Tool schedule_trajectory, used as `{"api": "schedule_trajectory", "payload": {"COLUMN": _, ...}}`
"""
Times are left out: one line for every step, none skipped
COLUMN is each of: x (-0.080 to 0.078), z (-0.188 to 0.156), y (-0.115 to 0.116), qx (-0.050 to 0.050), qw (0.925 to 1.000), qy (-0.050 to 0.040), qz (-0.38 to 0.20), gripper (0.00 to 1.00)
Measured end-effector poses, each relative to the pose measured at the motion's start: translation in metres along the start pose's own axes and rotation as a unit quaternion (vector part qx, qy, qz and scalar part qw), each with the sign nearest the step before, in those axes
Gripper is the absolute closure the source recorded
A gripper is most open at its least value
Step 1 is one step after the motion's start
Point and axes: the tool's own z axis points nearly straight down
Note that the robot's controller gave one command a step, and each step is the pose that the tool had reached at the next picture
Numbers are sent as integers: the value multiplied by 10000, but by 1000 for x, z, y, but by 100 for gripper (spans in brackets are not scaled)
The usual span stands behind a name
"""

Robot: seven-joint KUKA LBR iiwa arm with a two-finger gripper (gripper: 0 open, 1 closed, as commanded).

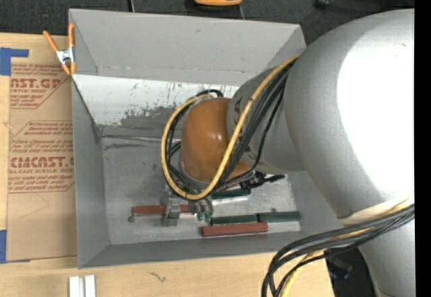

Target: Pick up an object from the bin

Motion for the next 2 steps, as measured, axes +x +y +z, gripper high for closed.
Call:
{"api": "schedule_trajectory", "payload": {"x": 2, "z": -6, "y": -1, "qx": 10, "qw": 10000, "qy": 30, "qz": 2, "gripper": 100}}
{"api": "schedule_trajectory", "payload": {"x": 2, "z": -23, "y": -1, "qx": 10, "qw": 10000, "qy": 34, "qz": 0, "gripper": 100}}
